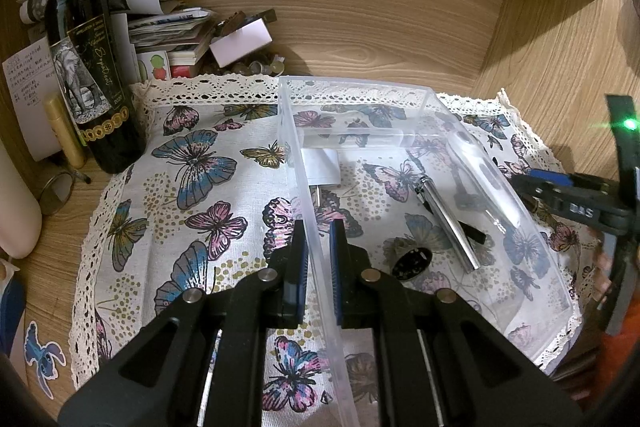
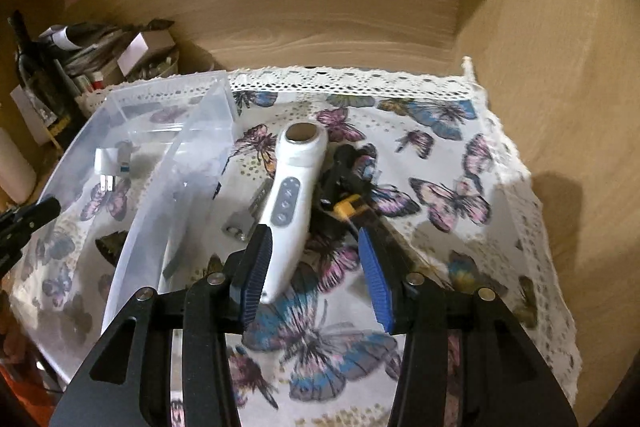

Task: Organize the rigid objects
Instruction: 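Grasp the white handheld device by its handle with the right gripper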

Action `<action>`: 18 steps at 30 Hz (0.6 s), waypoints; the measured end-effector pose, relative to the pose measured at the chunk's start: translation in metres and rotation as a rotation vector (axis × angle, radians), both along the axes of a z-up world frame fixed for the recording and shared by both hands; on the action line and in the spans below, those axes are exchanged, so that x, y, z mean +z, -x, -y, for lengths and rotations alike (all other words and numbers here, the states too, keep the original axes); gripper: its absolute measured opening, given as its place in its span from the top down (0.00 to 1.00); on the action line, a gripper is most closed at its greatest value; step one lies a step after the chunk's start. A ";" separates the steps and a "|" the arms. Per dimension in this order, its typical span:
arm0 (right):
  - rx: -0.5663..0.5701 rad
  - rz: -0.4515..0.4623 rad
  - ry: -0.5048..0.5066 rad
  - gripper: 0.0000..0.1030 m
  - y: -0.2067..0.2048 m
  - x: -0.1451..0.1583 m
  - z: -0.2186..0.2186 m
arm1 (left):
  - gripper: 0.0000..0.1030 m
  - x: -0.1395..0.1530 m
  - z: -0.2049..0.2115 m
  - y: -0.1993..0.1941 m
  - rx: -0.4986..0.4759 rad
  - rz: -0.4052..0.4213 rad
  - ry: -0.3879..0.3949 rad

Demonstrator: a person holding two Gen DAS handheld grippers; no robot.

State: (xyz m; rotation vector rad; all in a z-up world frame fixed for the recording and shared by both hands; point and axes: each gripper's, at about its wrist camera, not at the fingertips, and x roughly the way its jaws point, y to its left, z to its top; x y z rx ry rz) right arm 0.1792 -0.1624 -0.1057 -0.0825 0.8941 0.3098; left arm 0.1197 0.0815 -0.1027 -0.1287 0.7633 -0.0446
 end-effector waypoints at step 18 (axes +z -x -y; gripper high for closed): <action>0.094 -0.048 0.115 0.70 -0.056 -0.036 -0.047 | 0.91 0.000 0.001 0.000 0.000 0.000 0.000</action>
